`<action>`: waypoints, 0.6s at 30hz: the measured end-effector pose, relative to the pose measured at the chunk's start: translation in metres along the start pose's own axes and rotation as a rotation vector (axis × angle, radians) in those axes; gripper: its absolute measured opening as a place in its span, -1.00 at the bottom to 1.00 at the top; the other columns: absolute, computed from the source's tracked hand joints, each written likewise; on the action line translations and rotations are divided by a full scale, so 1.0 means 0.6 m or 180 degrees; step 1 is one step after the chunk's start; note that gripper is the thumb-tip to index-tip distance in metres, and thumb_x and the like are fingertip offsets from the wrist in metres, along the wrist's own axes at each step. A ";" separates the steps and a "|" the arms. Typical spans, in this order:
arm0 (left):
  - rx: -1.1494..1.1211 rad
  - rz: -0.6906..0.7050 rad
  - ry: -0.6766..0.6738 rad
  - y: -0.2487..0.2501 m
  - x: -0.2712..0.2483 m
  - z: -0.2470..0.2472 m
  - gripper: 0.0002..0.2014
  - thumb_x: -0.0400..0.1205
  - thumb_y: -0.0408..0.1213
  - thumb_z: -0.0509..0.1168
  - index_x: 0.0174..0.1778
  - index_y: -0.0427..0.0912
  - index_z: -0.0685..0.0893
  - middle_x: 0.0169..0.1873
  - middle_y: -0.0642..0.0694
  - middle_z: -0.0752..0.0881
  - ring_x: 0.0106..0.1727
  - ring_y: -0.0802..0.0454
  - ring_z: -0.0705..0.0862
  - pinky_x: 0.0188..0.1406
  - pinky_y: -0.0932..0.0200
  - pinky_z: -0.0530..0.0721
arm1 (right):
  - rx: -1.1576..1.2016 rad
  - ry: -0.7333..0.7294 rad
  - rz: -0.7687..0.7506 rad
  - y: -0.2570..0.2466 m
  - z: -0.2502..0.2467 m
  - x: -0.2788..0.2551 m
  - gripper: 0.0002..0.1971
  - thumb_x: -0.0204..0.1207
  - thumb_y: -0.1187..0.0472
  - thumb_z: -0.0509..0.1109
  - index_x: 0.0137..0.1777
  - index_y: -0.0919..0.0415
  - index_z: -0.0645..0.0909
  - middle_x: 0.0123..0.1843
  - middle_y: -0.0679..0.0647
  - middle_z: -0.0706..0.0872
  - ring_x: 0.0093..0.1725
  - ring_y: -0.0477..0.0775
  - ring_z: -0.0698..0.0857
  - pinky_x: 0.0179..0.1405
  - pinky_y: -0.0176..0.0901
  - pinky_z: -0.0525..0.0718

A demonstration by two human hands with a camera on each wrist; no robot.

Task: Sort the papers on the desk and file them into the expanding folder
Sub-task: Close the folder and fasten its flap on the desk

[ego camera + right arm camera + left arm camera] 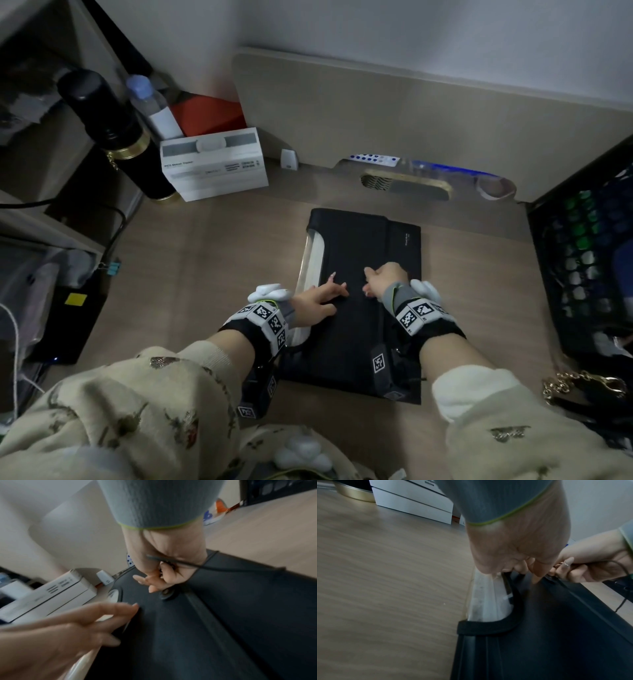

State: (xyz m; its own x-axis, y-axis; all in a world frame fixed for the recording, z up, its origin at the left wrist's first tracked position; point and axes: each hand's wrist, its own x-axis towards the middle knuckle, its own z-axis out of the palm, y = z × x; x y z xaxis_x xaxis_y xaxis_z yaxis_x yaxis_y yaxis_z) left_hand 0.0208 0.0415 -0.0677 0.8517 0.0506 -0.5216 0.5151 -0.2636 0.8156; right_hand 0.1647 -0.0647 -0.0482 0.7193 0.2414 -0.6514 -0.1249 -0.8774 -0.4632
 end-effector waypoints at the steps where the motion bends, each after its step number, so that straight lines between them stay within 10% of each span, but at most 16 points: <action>1: 0.0072 -0.0017 -0.0006 0.002 -0.001 -0.001 -0.54 0.66 -0.58 0.12 0.48 -0.21 0.45 0.65 -0.04 0.23 0.69 0.17 -0.07 0.68 0.05 -0.08 | -0.0025 -0.0064 -0.0048 -0.004 0.006 -0.007 -0.65 0.66 0.15 0.23 -0.23 0.37 0.68 -0.42 0.11 0.71 -0.53 -0.06 0.62 -0.57 -0.34 0.50; 14: 0.0211 0.0126 -0.0034 -0.013 0.005 -0.001 -0.57 0.67 -0.57 0.12 0.44 -0.16 0.47 0.64 -0.03 0.28 0.57 0.37 -0.11 0.69 0.00 -0.14 | -0.1126 -0.0776 -0.0611 0.032 -0.009 -0.047 -0.78 0.50 0.31 0.29 -0.37 0.23 0.63 -0.51 0.05 0.72 -0.63 -0.11 0.59 -0.25 -0.24 0.74; 18: 0.0188 0.0143 0.0014 -0.019 0.007 -0.001 -0.57 0.65 -0.56 0.13 0.39 -0.10 0.51 0.64 -0.03 0.28 0.66 0.25 -0.08 0.69 -0.05 -0.12 | -0.0929 -0.0655 -0.0168 0.048 -0.026 -0.036 -0.73 0.49 0.34 0.28 -0.43 0.32 0.66 -0.59 0.11 0.69 -0.71 -0.08 0.56 -0.51 -0.32 0.62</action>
State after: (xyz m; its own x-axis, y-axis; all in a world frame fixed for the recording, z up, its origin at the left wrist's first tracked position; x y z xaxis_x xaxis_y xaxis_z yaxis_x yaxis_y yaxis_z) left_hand 0.0185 0.0454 -0.0792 0.8743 0.0417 -0.4836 0.4700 -0.3220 0.8218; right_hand 0.1564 -0.1017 -0.0383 0.5633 0.3417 -0.7523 0.1303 -0.9358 -0.3275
